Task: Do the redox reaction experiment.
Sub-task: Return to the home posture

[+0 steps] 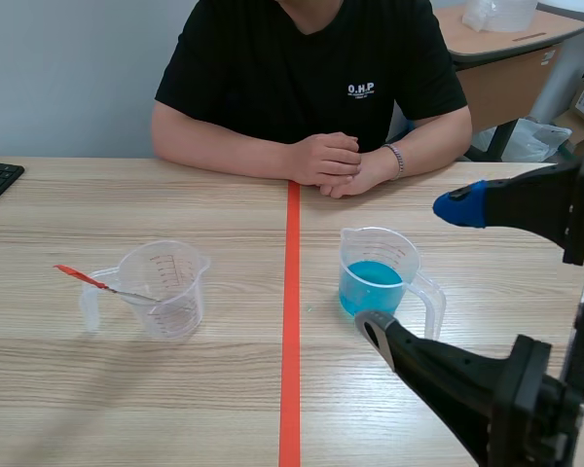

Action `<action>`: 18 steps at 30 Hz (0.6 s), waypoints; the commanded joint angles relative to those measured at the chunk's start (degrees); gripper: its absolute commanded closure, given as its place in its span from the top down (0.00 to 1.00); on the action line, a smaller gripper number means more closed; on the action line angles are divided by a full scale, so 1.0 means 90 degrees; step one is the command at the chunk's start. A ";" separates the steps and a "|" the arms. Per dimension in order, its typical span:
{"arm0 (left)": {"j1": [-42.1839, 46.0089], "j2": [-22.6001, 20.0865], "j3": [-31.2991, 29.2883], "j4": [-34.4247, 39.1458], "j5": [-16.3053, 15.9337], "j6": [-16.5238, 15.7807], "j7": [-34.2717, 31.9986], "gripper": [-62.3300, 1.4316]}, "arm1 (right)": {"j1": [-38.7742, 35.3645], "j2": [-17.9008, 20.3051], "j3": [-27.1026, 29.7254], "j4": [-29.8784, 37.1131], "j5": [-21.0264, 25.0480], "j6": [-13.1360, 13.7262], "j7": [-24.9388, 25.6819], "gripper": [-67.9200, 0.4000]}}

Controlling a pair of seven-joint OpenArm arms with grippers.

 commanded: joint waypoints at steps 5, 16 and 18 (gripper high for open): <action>0.0010 -0.0896 -0.0053 0.0648 -0.0010 -0.0381 -0.0525 1.00 | 0.0180 -0.0002 0.0092 0.0095 0.0073 -0.0002 0.0063 1.00; -0.0209 -0.2103 -0.0894 0.2256 -0.0838 -0.0850 0.0068 1.00 | 0.0177 -0.0005 0.0092 0.0095 0.0070 -0.0002 -0.0097 1.00; -0.0444 -0.2227 -0.0945 0.2489 -0.0991 -0.0872 0.0437 1.00 | 0.0180 -0.0005 0.0092 0.0095 0.0070 -0.0002 -0.0100 1.00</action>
